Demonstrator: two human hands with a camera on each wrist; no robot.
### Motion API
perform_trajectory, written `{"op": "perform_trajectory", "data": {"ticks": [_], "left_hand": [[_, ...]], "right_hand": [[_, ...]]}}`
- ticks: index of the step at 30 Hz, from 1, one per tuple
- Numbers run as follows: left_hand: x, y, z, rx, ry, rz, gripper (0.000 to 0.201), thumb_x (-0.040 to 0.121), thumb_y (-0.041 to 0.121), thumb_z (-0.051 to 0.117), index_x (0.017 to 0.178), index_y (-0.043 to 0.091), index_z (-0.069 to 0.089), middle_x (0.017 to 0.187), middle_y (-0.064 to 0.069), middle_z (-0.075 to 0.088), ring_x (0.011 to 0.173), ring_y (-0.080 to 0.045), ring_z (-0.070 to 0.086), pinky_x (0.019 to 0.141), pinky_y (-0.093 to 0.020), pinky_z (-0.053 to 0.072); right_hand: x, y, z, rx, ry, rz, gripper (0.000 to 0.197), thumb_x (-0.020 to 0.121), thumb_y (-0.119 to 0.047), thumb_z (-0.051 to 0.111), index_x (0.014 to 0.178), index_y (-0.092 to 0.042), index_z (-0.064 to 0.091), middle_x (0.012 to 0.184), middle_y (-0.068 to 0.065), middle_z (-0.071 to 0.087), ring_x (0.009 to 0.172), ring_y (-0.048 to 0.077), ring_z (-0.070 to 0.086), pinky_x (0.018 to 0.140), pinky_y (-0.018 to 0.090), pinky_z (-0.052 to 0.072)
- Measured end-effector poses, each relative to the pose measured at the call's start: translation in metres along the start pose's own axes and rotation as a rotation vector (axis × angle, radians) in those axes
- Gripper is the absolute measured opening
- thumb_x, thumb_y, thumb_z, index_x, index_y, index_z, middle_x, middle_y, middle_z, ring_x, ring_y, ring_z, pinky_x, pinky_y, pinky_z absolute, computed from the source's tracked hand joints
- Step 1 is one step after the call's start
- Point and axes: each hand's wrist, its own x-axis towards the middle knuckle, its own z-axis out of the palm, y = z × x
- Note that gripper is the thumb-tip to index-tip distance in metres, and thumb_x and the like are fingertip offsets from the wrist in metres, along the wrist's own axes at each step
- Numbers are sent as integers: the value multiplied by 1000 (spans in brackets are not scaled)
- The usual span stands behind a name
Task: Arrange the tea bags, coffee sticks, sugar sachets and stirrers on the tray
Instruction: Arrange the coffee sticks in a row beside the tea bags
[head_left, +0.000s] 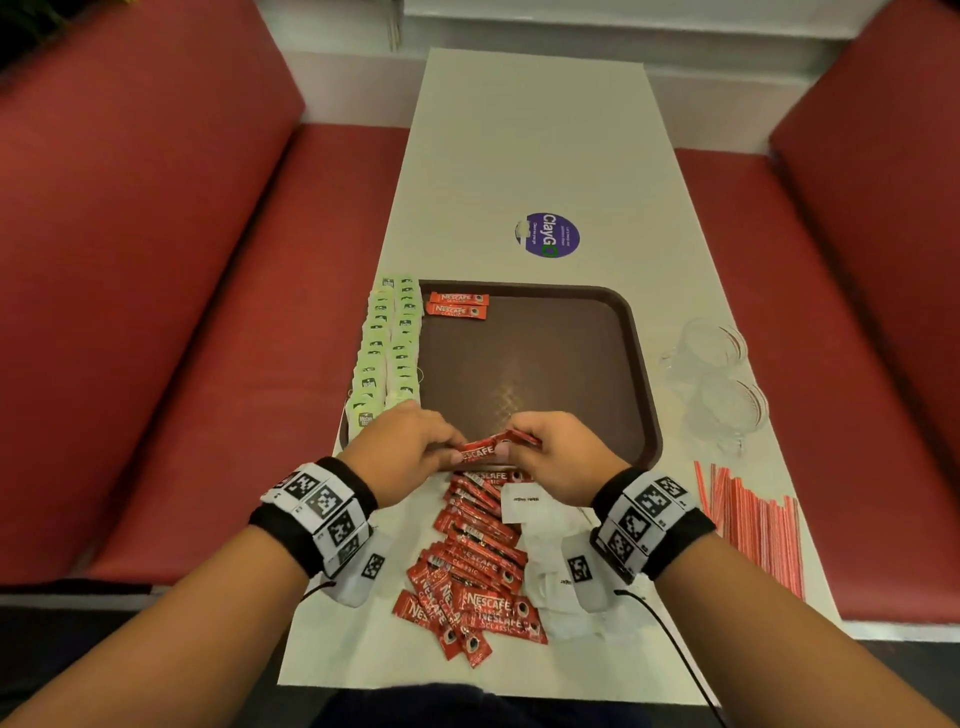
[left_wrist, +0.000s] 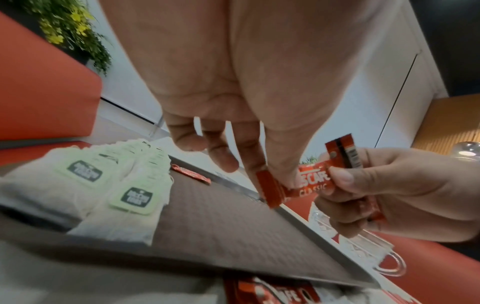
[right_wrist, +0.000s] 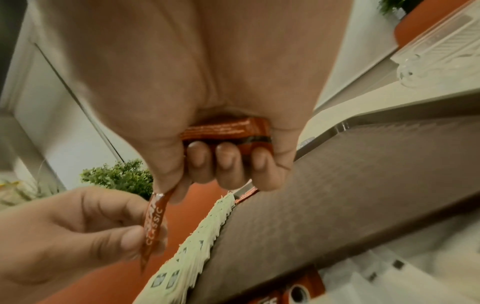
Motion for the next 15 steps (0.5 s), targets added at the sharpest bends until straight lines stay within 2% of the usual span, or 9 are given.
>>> {"op": "perform_trajectory", "data": {"ticks": [2,5,8,10,11,13,15], "left_hand": [[5,-3,-2,-10,35,12,16,93,33,64,107,34,72,97,16,66,94,-11,47,83,-31,38],[18,-2,-7,-12,43,-2,15,92,35,64,106,36,71,91,18,64,90,-9,50,79,-31,41],[44,-5,-21,-33,64,-140,7,90,33,67,96,35,71,83,13,61,80,-9,56,72,-28,44],[69,-16,-32,-59,86,-258,5,89,29,70,93,31,71,79,12,64,74,-9,60,67,-25,46],[83,-22,-36,-54,94,-313,4,88,28,71,92,29,71,79,11,66,74,-8,61,67,-24,48],[109,-35,-42,2,76,-396,5,88,27,72,93,28,72,84,9,68,78,-9,63,74,-28,52],[134,-46,-44,79,7,-424,8,88,25,71,95,27,73,94,6,70,87,-13,65,84,-34,55]], "right_hand": [[4,1,-1,38,17,-23,17,98,-28,62,82,-22,63,75,-4,65,69,10,62,64,29,51],[12,2,-2,68,57,-15,19,99,-27,60,81,-22,63,69,-3,61,60,10,55,59,28,47],[24,7,-6,53,113,49,10,100,-32,56,97,-23,61,73,-4,64,58,8,54,57,24,41],[30,9,-13,60,142,104,13,101,-33,52,108,-23,55,82,-1,68,63,10,56,57,25,40],[32,10,-17,71,148,119,13,102,-32,50,108,-21,53,83,1,68,66,12,57,59,28,41],[35,10,-24,113,145,124,14,103,-28,44,100,-18,53,85,4,65,74,18,58,69,36,44],[37,10,-28,166,139,117,21,102,-28,39,89,-23,55,85,6,63,79,22,57,75,40,45]]}}
